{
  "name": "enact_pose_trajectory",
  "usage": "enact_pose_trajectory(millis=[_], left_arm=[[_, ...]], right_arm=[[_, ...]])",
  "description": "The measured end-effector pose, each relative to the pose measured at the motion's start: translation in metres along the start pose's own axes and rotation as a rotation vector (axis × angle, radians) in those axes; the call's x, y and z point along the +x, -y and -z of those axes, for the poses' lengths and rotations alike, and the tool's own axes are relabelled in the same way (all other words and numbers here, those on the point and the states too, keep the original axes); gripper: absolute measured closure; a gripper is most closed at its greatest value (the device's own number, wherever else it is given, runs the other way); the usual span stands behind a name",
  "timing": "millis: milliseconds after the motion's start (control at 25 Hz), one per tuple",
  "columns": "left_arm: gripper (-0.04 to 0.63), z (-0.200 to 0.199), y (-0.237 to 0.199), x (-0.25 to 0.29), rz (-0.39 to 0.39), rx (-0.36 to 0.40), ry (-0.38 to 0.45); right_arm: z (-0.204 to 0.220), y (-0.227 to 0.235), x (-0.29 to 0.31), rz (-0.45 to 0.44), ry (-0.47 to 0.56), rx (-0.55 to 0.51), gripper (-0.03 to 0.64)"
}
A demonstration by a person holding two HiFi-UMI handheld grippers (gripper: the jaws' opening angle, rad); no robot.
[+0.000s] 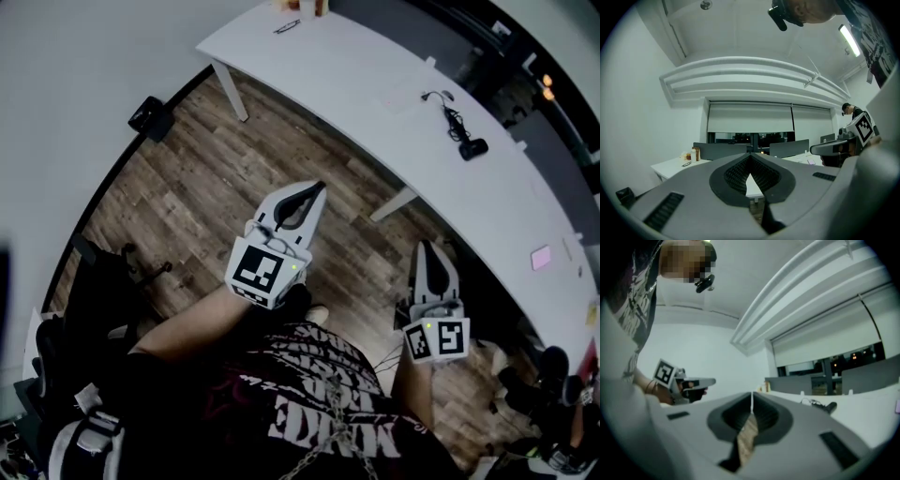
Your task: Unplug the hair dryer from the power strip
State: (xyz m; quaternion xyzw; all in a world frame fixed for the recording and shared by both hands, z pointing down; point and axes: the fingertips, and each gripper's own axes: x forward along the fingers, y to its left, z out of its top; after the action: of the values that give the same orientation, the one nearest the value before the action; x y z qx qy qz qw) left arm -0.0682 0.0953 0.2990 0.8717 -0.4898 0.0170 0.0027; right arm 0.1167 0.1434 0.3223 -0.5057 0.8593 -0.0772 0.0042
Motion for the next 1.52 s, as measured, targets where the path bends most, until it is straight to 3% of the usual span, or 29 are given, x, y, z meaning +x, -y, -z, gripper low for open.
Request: enact_pose_trajectory(millis=[280,560,960,1200,1520], left_arm=[[0.569,-0.003,-0.004,0.004,-0.007,-0.025,0.006],[0.569,-0.01,-0.007,0.021,0.014,-0.001,0.03],[0.569,-0.03,-0.066,0.053,0.042,0.003,0.091],[0.569,-0.028,-0.091,0.066,0.075,-0.021,0.102],[0.569,-0.023,-0.092,0.073,0.119,-0.078,0.114]], right_arm=[[-0.005,0.002,0.013,-0.017,0.004,-0.012,0.581],[-0.022,0.014,0.018,0.011,0.022,-0.042,0.581],[-0.052,0.012,0.069,0.059,0.058,-0.064,0.581],[-0.057,0.008,0.09,0.093,0.065,-0.046,0.582],[-0.059,0.009,0.099,0.131,0.034,-0.058,0.581]])
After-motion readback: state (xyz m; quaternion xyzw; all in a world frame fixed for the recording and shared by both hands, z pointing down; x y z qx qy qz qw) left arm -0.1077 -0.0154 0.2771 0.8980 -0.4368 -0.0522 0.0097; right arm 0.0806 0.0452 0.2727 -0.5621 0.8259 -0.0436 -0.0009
